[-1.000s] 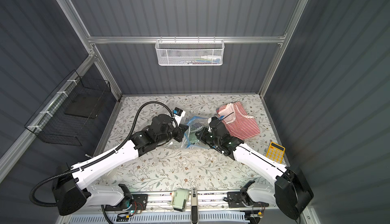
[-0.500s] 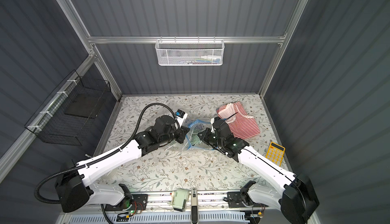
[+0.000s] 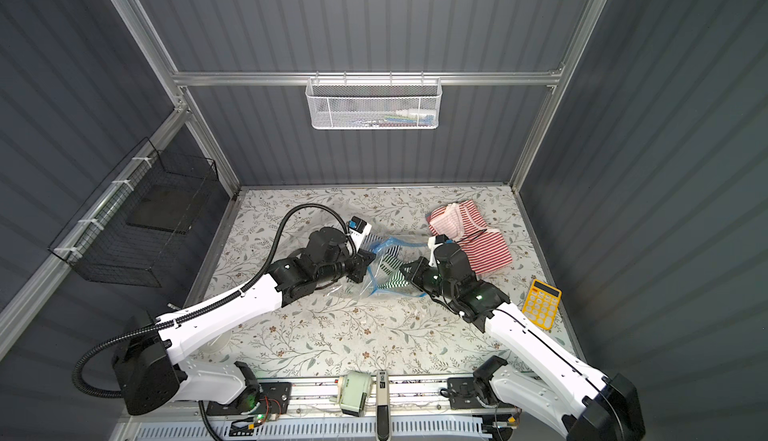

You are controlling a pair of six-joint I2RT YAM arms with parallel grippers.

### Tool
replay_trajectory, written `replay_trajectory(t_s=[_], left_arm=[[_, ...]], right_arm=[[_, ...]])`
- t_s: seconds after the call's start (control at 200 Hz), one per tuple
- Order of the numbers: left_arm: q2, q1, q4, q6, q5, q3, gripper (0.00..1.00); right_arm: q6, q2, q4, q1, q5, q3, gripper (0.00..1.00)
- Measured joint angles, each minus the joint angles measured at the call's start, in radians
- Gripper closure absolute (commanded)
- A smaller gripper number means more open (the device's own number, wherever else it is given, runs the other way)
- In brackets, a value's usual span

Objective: Take the tank top out of the vacuum bag
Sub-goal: Take out the tank top from the vacuum bag.

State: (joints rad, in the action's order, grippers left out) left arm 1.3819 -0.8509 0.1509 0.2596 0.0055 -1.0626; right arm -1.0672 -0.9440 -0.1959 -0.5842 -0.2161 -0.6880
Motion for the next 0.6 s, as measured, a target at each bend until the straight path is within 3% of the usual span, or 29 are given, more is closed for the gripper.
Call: replay_trajectory(t_s=[0.19,0.595], left_arm=[[0.001,0.000,0.000,0.000,0.011,0.000,1.00],[0.050,-0.010,-0.025,0.007,0.028,-0.003,1.00]], right_arm=[[-0.009,0.101,-0.045,0.016,0.003,0.074,0.99],[-0.012,0.230,-0.172,0.047,0.027,0.080,0.98]])
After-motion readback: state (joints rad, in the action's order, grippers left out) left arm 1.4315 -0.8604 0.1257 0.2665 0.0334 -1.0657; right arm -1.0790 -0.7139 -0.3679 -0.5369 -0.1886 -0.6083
